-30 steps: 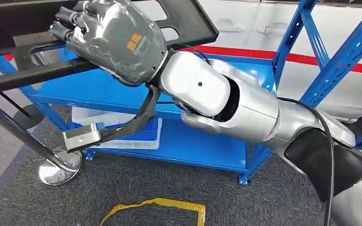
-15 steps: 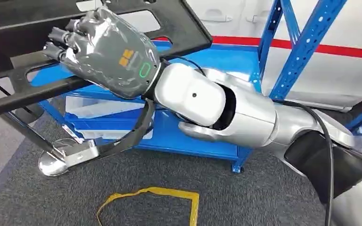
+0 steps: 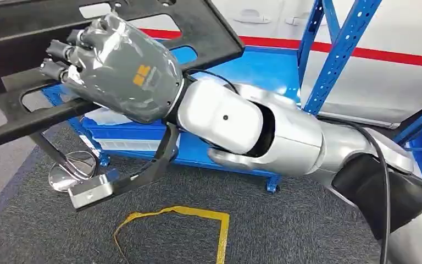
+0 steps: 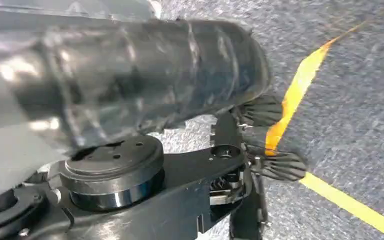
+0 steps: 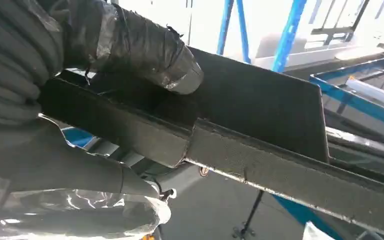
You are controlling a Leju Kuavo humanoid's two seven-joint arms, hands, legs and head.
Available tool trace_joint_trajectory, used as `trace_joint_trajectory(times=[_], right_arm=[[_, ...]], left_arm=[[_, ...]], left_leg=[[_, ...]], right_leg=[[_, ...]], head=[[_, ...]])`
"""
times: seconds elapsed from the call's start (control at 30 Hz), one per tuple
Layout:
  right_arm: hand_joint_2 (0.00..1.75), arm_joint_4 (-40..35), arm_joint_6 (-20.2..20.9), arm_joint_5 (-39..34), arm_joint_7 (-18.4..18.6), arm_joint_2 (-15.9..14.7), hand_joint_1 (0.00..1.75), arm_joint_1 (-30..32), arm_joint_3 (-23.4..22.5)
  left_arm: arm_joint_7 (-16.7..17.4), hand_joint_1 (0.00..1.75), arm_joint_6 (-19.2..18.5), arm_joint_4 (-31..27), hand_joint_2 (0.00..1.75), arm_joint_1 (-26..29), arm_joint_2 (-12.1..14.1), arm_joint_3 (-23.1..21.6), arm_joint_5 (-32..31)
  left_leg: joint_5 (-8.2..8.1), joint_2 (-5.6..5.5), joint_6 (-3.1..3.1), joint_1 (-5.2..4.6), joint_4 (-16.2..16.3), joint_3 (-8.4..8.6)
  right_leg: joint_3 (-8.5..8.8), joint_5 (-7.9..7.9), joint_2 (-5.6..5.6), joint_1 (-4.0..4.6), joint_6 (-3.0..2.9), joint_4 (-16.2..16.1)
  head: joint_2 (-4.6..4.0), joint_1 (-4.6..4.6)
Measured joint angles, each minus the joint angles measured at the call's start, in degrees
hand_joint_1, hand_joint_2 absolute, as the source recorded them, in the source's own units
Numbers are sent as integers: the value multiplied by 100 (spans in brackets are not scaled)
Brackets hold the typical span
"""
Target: Take the parts from the cabinet and place them on the table.
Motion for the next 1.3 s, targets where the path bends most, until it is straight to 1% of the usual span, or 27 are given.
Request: trace_joint_trajectory(times=[0.03,0.07,0.1,0.13,0.2,0.23,0.27,0.3,0.4,0.43,0.47,0.53,0.57,0.6,0.67,0.73,0.77,0.8,0.9,0.93,0.97,1.03,1.1,1.17,1.23,1.27,1.3], right_arm=[[175,0,4,0,-2,0,175,5,7],[175,0,9,0,-4,0,175,5,20],[175,0,11,0,-7,0,175,6,39],[175,0,20,-2,-7,0,175,7,55],[175,0,28,-4,-11,0,175,7,61],[175,0,35,-7,-11,0,175,5,61],[175,-2,46,-24,-15,11,175,-3,61],[175,-15,48,-33,-17,9,175,9,61],[175,-15,70,-61,-17,11,175,4,66],[175,-15,83,-70,-17,13,175,4,72],[175,-15,85,-81,-17,15,175,6,76],[175,-15,87,-81,-13,15,175,6,76],[175,-15,92,-83,-11,15,175,10,79],[175,-15,96,-83,-11,15,175,19,83],[175,-15,112,-83,-9,15,175,46,85],[175,-17,127,-83,22,15,175,44,85],[175,-33,131,-83,37,13,175,39,85],[175,-35,144,-83,46,7,175,31,85],[175,-59,166,-83,52,7,175,36,85],[175,-59,171,-83,48,-4,175,39,85],[175,-63,168,-74,13,-7,175,35,85],[175,-79,166,-59,-59,-11,175,32,96],[175,-92,166,-44,-81,-26,175,57,136],[175,-96,149,-13,-61,-44,175,90,151],[175,-96,125,24,-26,-53,175,83,151],[175,-96,114,26,-13,-52,175,86,151],[175,-103,94,28,-4,-52,175,73,151]], left_arm=[[2,0,-2,0,0,0,-11,0,0],[2,0,-2,0,0,1,-20,0,0],[2,0,-4,0,0,1,-26,0,0],[2,0,-7,0,0,1,-28,0,0],[2,0,-9,0,0,2,-37,0,0],[2,0,-9,0,0,2,-31,0,0],[0,0,-7,2,0,1,-26,0,-2],[2,0,-7,0,0,13,-29,-2,0],[-5,0,-9,2,0,18,-26,-2,0],[-18,0,-9,0,0,24,-28,-2,0],[-31,0,-9,0,175,30,-33,-2,0],[-83,0,-2,2,175,34,-37,-4,6],[-111,0,-4,0,175,36,-37,-4,13],[-134,0,-2,0,175,37,-37,-4,18],[-186,0,70,0,175,37,-37,-4,11],[-249,0,239,0,175,33,-35,-4,-2],[-274,0,278,0,175,21,-28,-4,4],[-304,0,302,0,175,18,-28,-2,18],[-291,0,352,0,175,32,-28,4,94],[-265,0,354,0,175,40,-28,4,116],[-245,0,350,0,175,45,-33,4,111],[-212,0,337,0,175,44,-33,4,92],[-188,0,330,0,175,46,-33,4,72],[-164,0,319,0,175,55,-35,4,70],[-160,0,315,0,175,57,-39,4,66],[-155,0,308,-2,175,59,-88,4,66],[-153,0,299,0,175,49,-81,4,63]], left_leg=[[48,2,-1,0,22,-90],[104,5,-6,2,53,-195],[156,8,-20,10,97,-312],[202,11,-42,24,157,-432],[259,12,-100,66,315,-657],[274,9,-131,78,420,-767],[291,-2,-173,57,481,-863],[340,-5,-204,62,497,-876],[454,-24,-261,77,472,-939],[338,-40,-300,107,535,-998],[76,-43,-337,106,718,-1065],[-520,-41,-394,133,1461,-1272],[-693,-41,-404,135,1858,-1379],[-707,-43,-406,134,2129,-1423],[-380,-43,-380,133,1933,-1138],[-147,-44,-330,133,957,-409],[-334,-50,-318,120,571,-189],[-360,-73,-310,69,433,-95],[-279,-70,-213,62,373,-130],[-212,-49,-157,123,290,-100],[-176,-34,-123,96,265,-106],[-146,-32,-65,72,269,-147],[-128,-32,-37,24,283,-182],[-127,-43,-30,-24,301,-194],[-140,-58,-15,-64,322,-186],[-144,-47,-10,-46,325,-220],[-145,-48,-26,-85,378,-266]], right_leg=[[-63,-239,0,-7,24,387],[-92,-346,-2,-17,51,713],[-67,-259,-2,-30,70,895],[58,-45,-3,-51,98,850],[573,307,-7,-94,140,242],[832,62,-3,-103,178,-240],[1030,-120,13,-29,145,-526],[965,-56,31,-46,26,-480],[877,38,20,-44,-76,-547],[841,99,2,-62,-127,-562],[788,156,4,-74,-148,-577],[662,262,4,-81,-163,-580],[594,309,5,-80,-160,-579],[531,359,7,-78,-157,-578],[422,445,8,-78,-133,-577],[378,506,9,-81,-98,-577],[365,531,6,-73,-68,-586],[369,564,1,-74,-24,-611],[390,686,3,-66,95,-714],[361,643,-3,-56,119,-691],[298,482,-3,-51,126,-535],[-15,28,-1,-27,110,251],[-288,-193,-1,2,90,940],[-75,68,0,51,22,616],[447,508,3,120,-128,-338],[597,437,-8,153,-262,-624],[625,494,-21,167,-237,-764]], head=[[0,-4],[0,0],[0,0],[0,4],[0,11],[0,29],[0,79],[0,74],[0,105],[0,103],[0,83],[0,90],[0,83],[0,88],[0,92],[0,92],[0,94],[0,110],[0,125],[0,140],[0,155],[0,194],[0,195],[0,203],[0,214],[0,190],[0,162]])
